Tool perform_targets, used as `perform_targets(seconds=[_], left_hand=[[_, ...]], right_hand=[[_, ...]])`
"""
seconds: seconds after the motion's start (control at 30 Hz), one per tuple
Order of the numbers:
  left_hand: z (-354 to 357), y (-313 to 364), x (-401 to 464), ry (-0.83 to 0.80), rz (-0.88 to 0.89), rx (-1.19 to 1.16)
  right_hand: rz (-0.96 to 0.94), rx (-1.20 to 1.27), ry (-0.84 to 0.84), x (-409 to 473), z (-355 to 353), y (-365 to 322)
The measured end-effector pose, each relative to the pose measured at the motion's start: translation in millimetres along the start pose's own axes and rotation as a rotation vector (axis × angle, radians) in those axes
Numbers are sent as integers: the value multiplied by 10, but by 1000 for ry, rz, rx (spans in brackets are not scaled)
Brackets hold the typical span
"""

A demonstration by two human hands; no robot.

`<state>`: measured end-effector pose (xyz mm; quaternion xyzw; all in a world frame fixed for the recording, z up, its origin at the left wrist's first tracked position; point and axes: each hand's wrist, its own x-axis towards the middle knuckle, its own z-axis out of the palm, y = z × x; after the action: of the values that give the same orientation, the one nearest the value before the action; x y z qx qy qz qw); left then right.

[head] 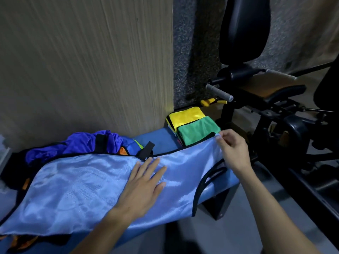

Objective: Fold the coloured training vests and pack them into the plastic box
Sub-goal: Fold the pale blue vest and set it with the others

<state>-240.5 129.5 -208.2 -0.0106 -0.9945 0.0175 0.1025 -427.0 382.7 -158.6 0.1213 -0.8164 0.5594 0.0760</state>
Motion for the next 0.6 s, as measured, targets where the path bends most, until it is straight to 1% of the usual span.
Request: perform_targets(seconds=[0.03,0.07,0.13,0.23,0.3,0.33,0.37,0.4,0.47,0.53,0.6], left_hand=[[41,-21,-16,-7,-7,2],[76,-32,-28,-10,-9,2],[97,-45,-34,35,24,-5],[-89,-92,81,209,54,-48],[-237,-194,244,307,-1,-36],[-313,-257,344,307,-71,-30],[-391,-322,455,260,-169,-34],[-454,-389,574,161,-275,-53],[-535,-480,808,-97,-455,-98],[-567,-528,990,-308,-514,-129],[-507,-599,1098,-395,-527,-217]], right_hand=[[35,-62,-9,27,24,36],[83,-178,-29,49,52,100],[184,-374,-80,58,98,183],[256,-434,-127,86,145,119],[280,-486,-160,109,179,102],[298,-515,-179,113,193,115],[320,-543,-200,110,203,128],[339,-565,-226,108,210,135],[361,-592,-265,114,216,141],[373,-595,-290,123,217,125],[392,-581,-304,121,214,107]])
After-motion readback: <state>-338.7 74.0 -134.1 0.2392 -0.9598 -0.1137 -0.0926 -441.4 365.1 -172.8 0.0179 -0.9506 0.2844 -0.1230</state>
